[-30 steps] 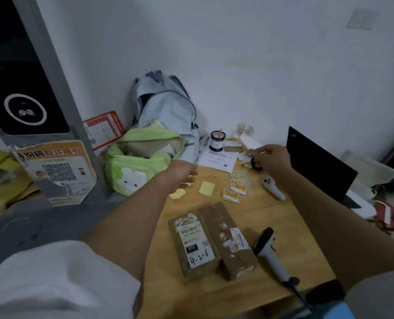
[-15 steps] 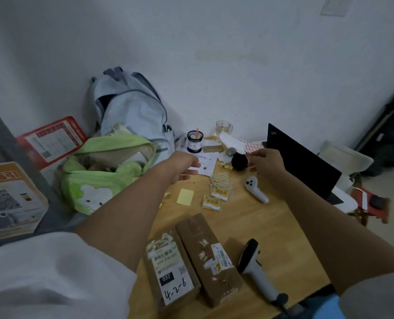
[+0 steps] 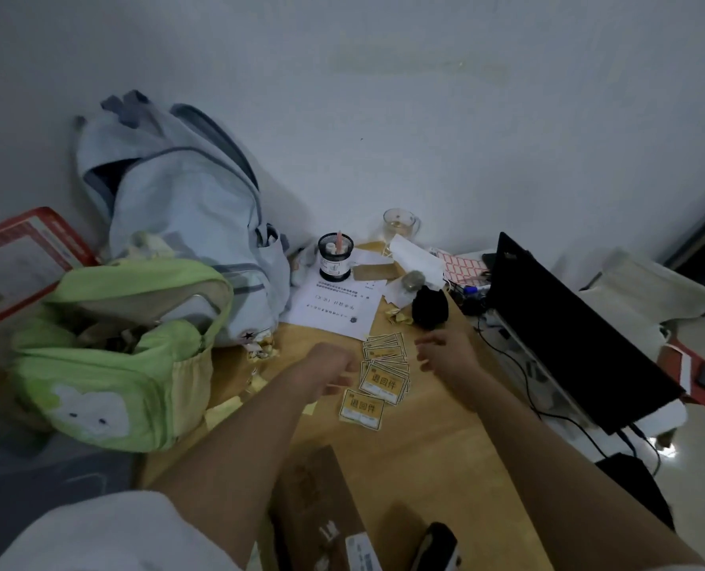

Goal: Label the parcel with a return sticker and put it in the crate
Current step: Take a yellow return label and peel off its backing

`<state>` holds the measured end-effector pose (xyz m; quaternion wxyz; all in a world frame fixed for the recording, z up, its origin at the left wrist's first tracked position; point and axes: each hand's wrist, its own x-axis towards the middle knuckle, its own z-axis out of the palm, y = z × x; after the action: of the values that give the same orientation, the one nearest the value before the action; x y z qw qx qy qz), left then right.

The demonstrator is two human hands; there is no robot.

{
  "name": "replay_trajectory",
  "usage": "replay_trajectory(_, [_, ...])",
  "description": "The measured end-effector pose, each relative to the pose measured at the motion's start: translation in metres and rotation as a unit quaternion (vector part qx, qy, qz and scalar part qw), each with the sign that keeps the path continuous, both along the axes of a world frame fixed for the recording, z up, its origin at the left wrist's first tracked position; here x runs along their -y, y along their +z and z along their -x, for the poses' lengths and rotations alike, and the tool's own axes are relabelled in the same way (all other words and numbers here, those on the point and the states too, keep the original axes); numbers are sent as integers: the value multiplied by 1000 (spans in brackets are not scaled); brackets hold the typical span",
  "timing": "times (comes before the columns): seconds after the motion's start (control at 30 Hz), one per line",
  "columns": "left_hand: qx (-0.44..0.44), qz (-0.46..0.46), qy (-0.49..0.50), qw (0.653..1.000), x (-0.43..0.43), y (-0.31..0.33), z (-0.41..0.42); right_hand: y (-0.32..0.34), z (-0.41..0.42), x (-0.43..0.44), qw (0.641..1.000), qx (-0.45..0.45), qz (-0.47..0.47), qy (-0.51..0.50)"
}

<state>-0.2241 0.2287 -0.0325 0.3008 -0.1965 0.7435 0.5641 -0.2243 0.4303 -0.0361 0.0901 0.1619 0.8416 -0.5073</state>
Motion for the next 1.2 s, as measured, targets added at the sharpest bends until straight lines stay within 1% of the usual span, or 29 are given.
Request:
replay_trajectory(0.1, [48,-10,-10,999,-10,-24,13,-26,13,-10,998,57,-3,15])
replay_trajectory(0.17, [74,-14,-21,997,-17,-38,23,-40,21,-17,997,69,-7,19])
replay_trajectory(0.33, [81,33,-32,996,-32,-71,42,-79,37,-22,991,119,-25,62])
replay_trajectory(0.4, [92,38,-31,995,-36,-87,47,-98,45,-19,989,124,-42,75])
replay_trajectory(0.47, [97,40,-30,994,-38,-102,50,-113,50,-17,986,109,-87,92])
replay_trajectory(0.6, [64,60,-14,996,-40,-121,57,-129,56,-11,967,109,-189,131])
replay_trajectory(0.67, [62,58,-6,996,-40,-126,60,-137,57,-9,961,117,-206,142])
replay_trajectory(0.83, [38,80,-22,996,-39,-134,61,-144,58,-2,964,97,-212,130])
replay_trajectory(1.03, [-4,147,-68,987,-48,-135,54,-148,51,1,969,76,-213,104])
replay_trajectory(1.13, [-17,150,-62,987,-50,-134,48,-145,46,0,961,65,-248,106])
replay_trajectory(1.2, [-25,146,-51,988,-50,-134,45,-139,44,-1,965,54,-234,102])
